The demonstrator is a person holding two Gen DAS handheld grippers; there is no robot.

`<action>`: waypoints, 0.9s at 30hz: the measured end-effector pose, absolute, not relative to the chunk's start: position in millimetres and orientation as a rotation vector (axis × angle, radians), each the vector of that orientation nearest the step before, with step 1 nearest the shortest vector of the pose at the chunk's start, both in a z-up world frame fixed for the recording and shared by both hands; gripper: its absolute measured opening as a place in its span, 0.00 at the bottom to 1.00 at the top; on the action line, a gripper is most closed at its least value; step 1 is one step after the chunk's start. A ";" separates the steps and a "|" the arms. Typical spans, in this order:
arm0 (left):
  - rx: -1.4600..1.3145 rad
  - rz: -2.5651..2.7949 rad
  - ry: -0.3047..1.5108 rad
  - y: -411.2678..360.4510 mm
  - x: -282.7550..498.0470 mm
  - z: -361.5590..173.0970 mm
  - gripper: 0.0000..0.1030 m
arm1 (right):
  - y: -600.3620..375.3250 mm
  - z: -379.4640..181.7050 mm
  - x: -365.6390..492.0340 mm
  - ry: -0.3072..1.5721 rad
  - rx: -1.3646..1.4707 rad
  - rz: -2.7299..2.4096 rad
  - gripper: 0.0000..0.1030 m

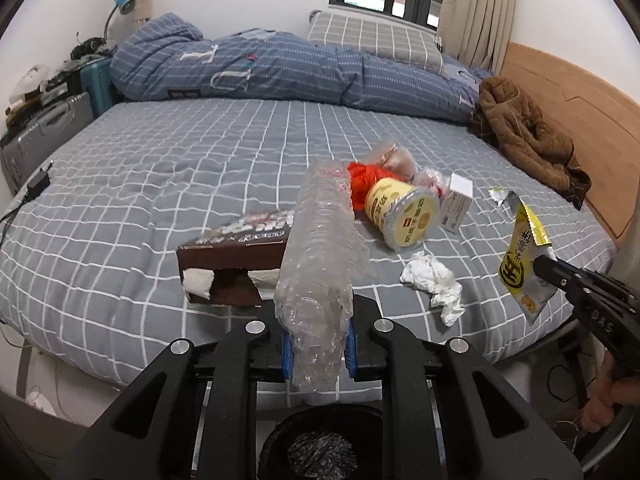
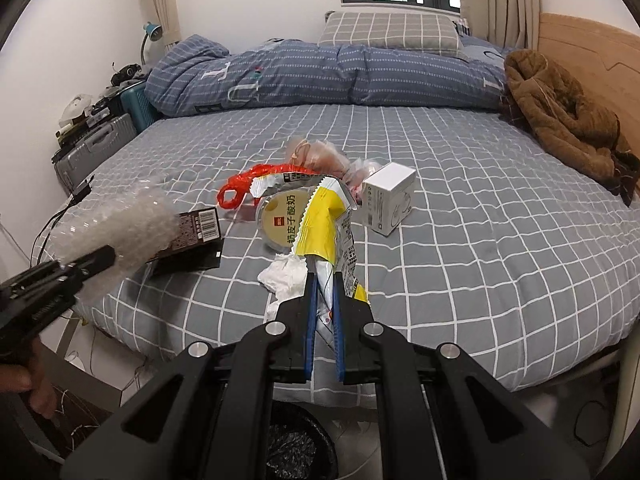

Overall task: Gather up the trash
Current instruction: 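Lift the bubble-wrap roll with the left tool while the right tool lifts the yellow wrapper, then carry the bubble-wrap roll and yellow wrapper off the bed toward the black bin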

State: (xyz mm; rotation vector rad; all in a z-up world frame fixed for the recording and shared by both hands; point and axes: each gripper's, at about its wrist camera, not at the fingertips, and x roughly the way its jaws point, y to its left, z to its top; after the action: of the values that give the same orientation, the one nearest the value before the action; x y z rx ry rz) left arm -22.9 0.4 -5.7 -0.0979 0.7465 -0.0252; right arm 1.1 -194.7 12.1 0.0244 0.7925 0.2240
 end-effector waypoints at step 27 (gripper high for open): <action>-0.048 0.022 0.790 -49.3 82.4 -84.8 0.47 | -189.0 -25.6 44.9 0.873 0.006 0.245 0.07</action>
State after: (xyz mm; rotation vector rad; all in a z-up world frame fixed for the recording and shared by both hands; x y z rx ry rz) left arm 82.4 -49.3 -84.8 -0.0483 0.7901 0.0219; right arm 44.9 -189.0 -25.6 0.0061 0.8731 0.2454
